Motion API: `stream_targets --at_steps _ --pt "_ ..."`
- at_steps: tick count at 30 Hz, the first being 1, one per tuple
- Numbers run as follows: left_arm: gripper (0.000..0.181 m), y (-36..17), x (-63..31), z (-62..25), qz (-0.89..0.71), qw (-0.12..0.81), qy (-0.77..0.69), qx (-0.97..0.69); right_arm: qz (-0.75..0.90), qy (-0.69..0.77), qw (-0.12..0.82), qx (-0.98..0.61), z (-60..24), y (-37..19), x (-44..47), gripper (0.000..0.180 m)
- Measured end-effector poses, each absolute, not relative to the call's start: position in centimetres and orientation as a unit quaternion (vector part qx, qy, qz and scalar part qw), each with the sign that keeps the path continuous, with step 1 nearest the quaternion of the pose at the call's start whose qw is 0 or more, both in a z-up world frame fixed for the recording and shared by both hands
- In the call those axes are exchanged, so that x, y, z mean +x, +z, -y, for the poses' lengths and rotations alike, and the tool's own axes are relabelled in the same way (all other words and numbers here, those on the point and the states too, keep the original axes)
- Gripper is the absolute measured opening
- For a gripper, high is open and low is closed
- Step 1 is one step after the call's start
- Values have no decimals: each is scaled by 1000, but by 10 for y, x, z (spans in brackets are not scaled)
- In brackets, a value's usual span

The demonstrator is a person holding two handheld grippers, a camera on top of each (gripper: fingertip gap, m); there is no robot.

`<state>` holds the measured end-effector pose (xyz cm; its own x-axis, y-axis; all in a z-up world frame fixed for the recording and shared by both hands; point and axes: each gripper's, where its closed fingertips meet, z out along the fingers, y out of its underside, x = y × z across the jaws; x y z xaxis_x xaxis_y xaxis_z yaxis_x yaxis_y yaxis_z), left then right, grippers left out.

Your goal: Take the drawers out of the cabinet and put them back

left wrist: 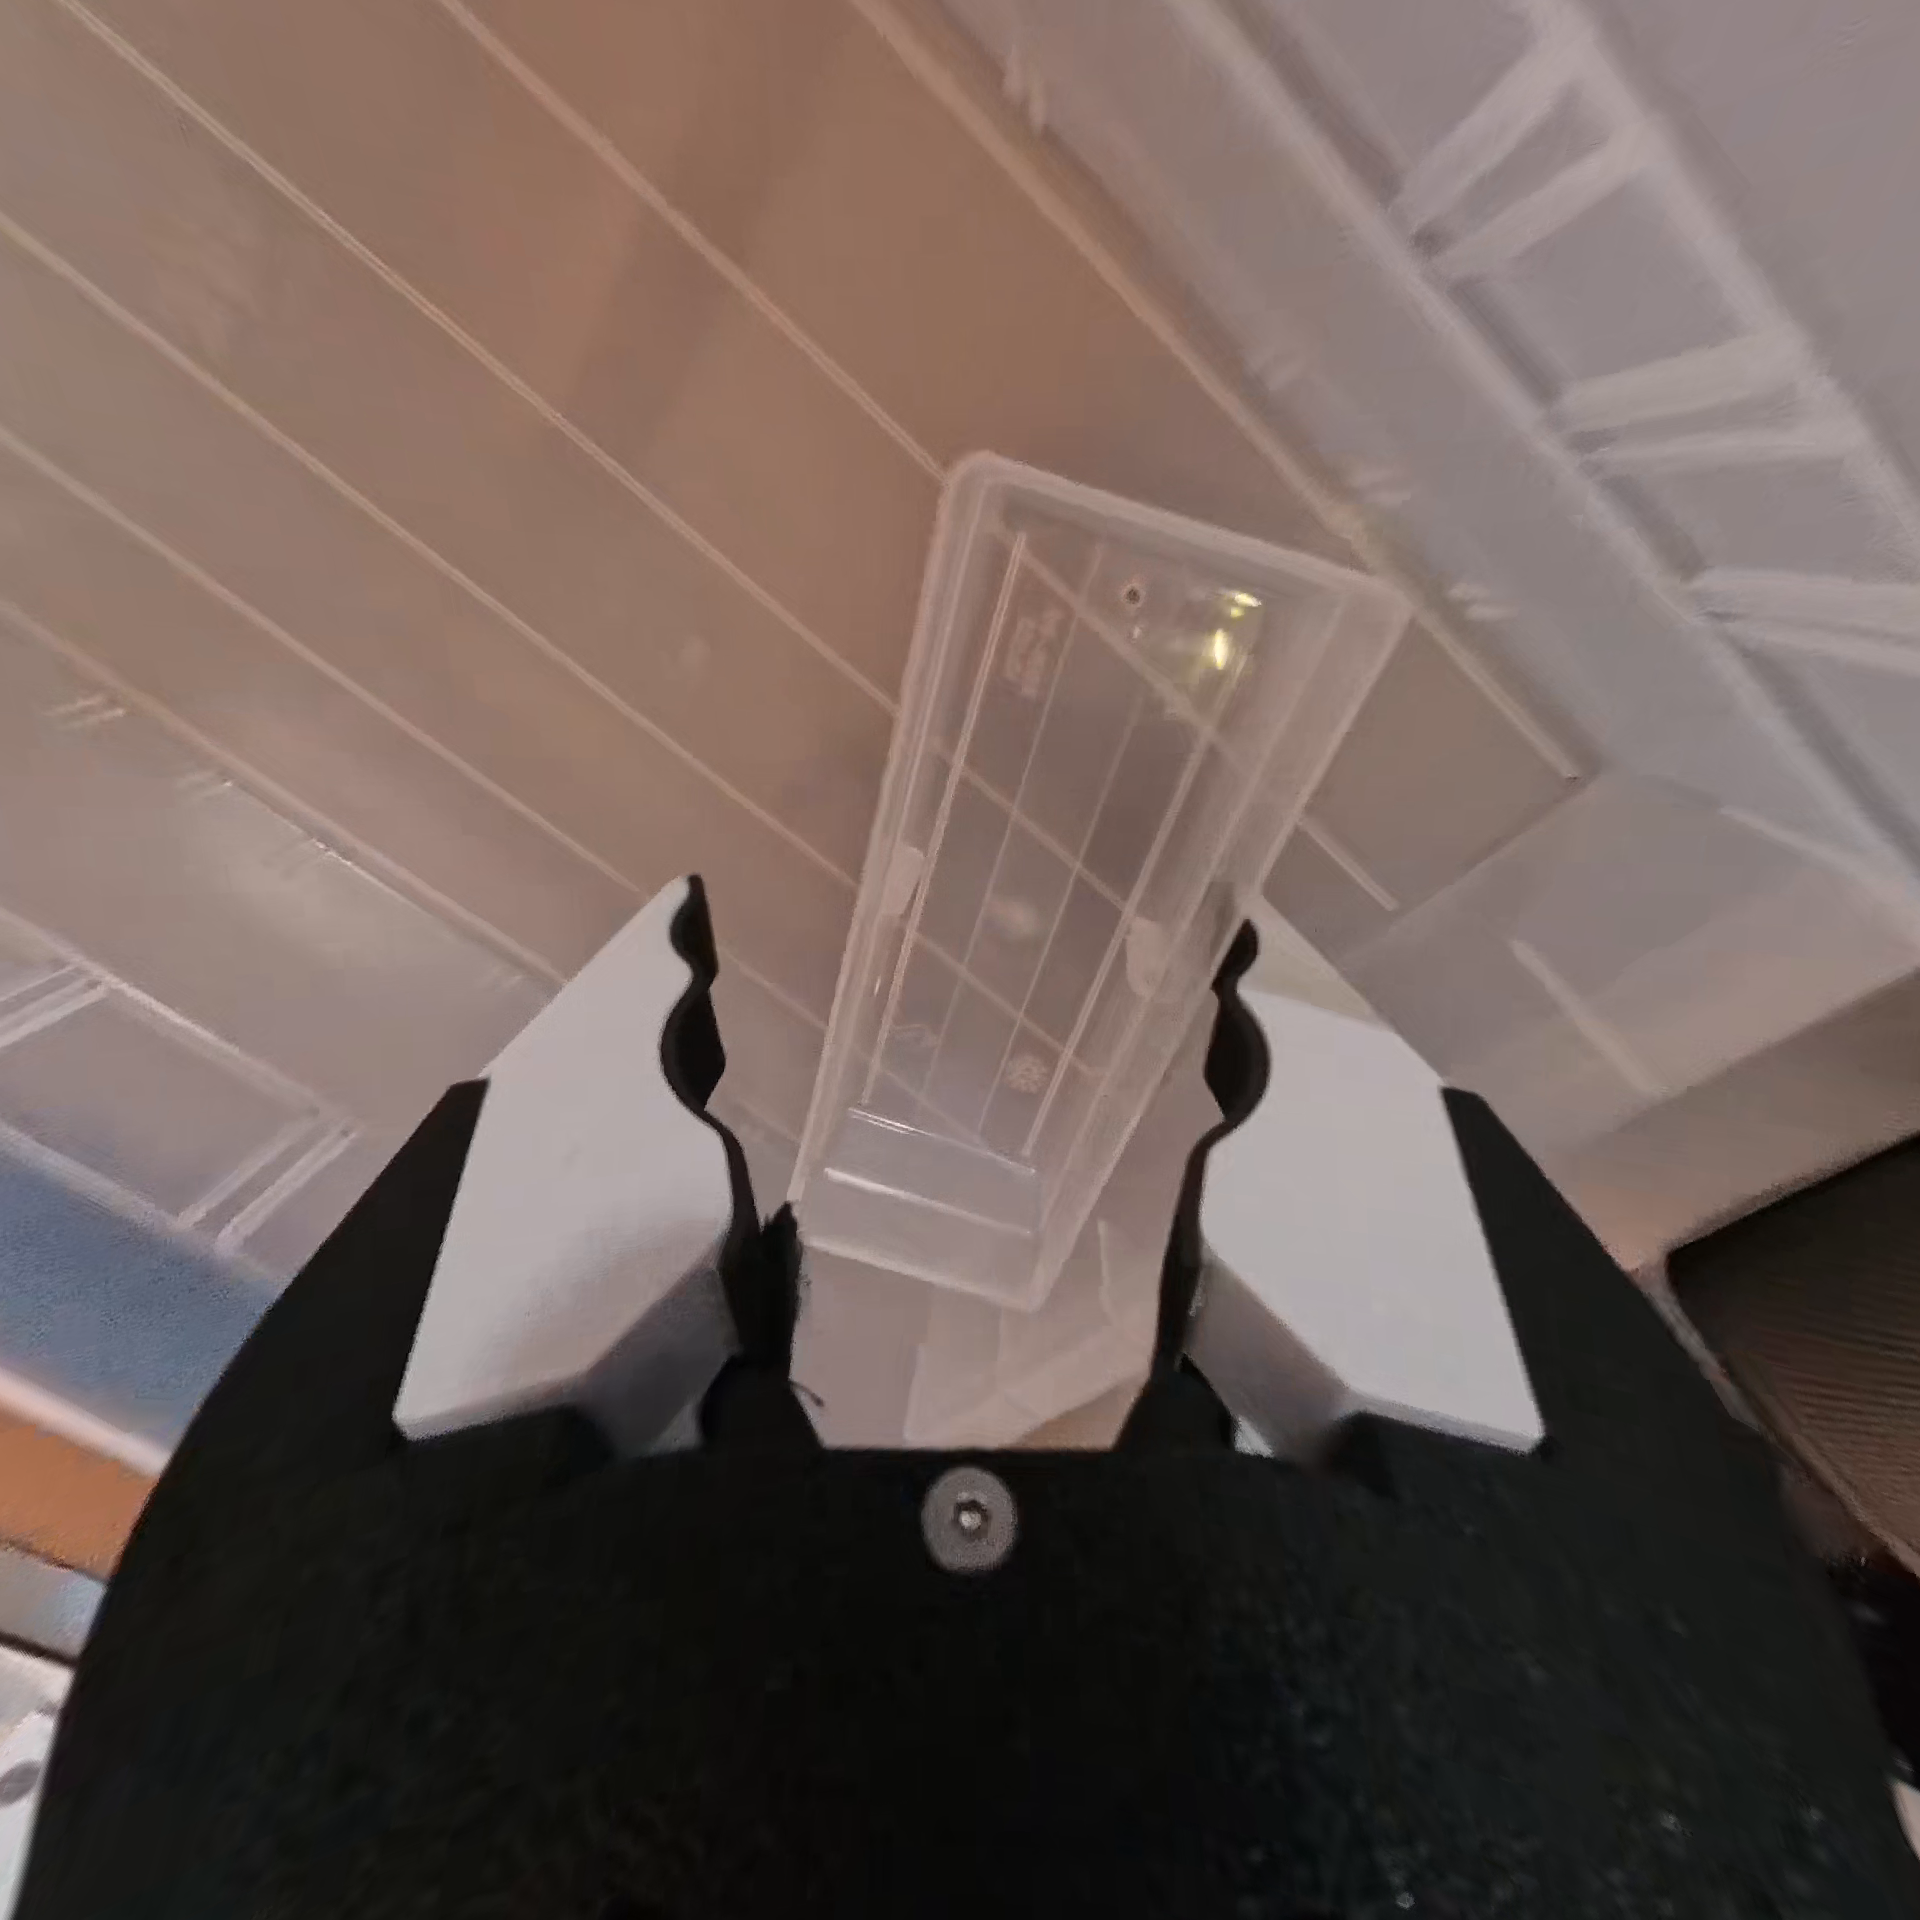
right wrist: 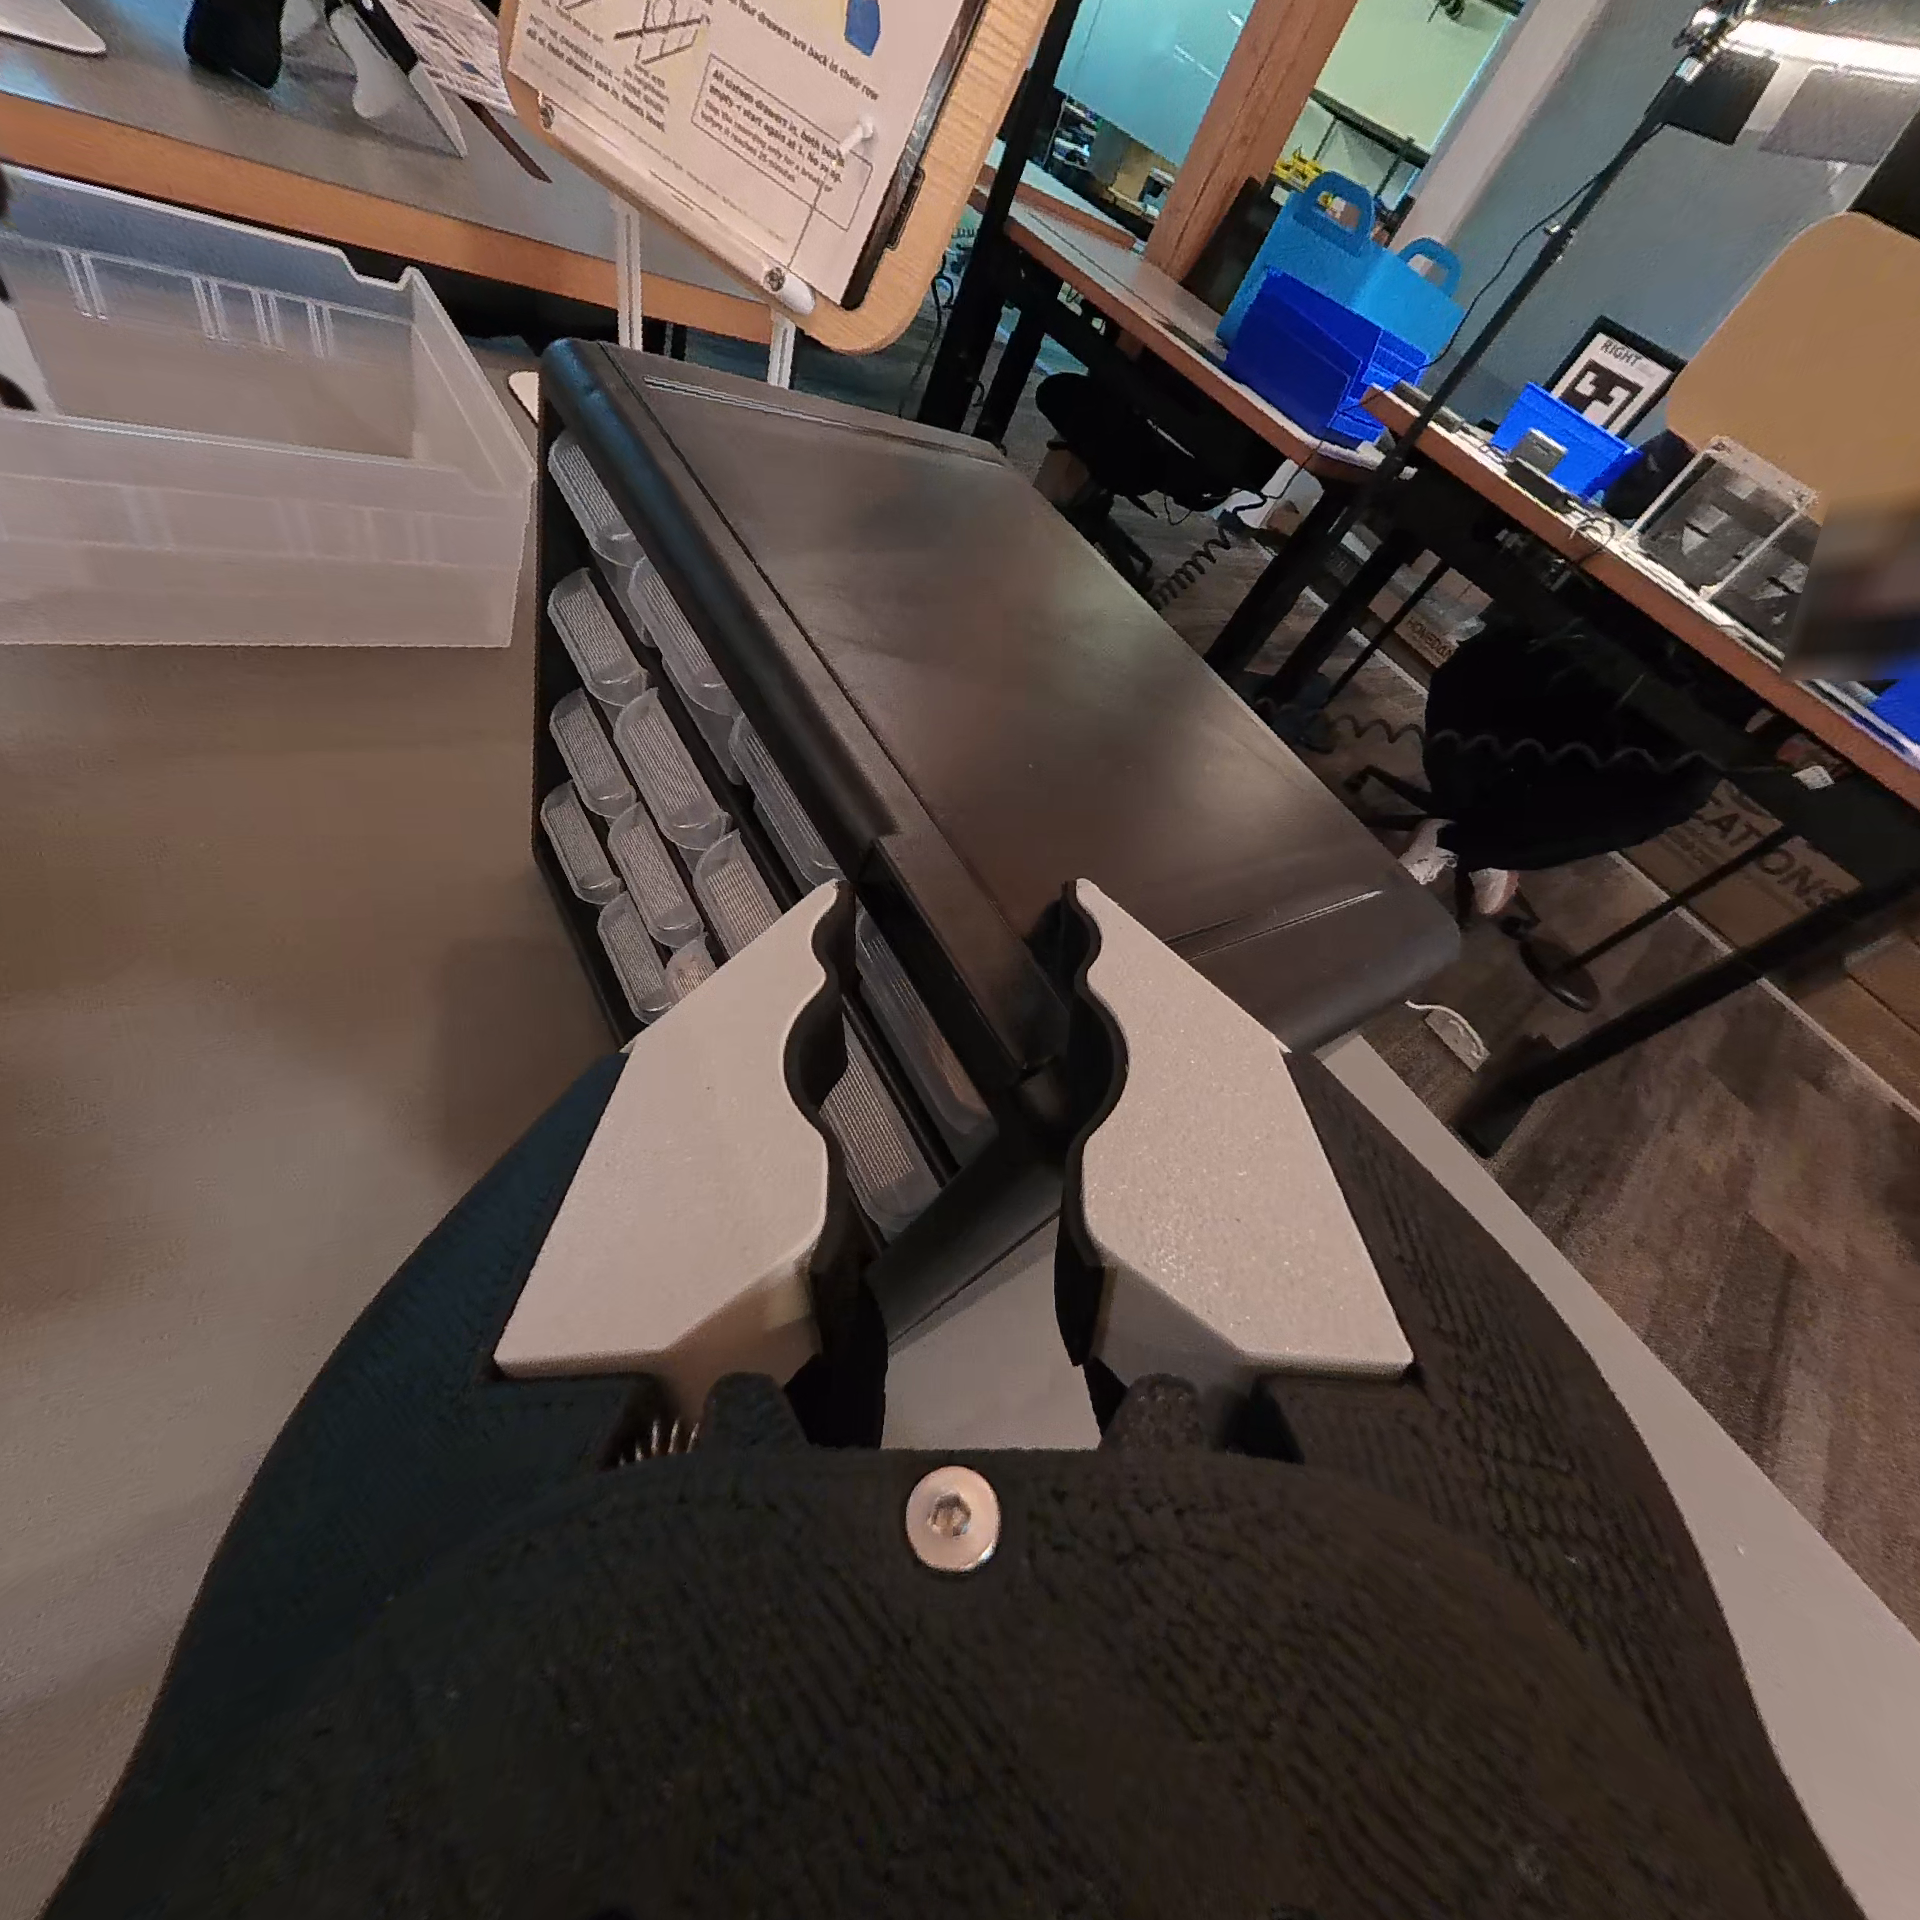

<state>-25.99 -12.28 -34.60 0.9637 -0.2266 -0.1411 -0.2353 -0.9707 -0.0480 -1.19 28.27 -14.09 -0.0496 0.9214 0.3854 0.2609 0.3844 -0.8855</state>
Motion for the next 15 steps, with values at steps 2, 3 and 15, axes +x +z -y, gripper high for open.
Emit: stream_targets --at_steps 2,3,15 --pt "88 -352 -257 121 -124 33 53 -990 650 319 518 -454 -283 -141 -12 38" --pt "81 -351 -257 117 -124 46 55 -990 650 319 518 -454 -283 -141 -12 38" --pt "56 -268 -297 97 -124 105 252 -954 650 320 518 -455 -283 -141 -12 38"
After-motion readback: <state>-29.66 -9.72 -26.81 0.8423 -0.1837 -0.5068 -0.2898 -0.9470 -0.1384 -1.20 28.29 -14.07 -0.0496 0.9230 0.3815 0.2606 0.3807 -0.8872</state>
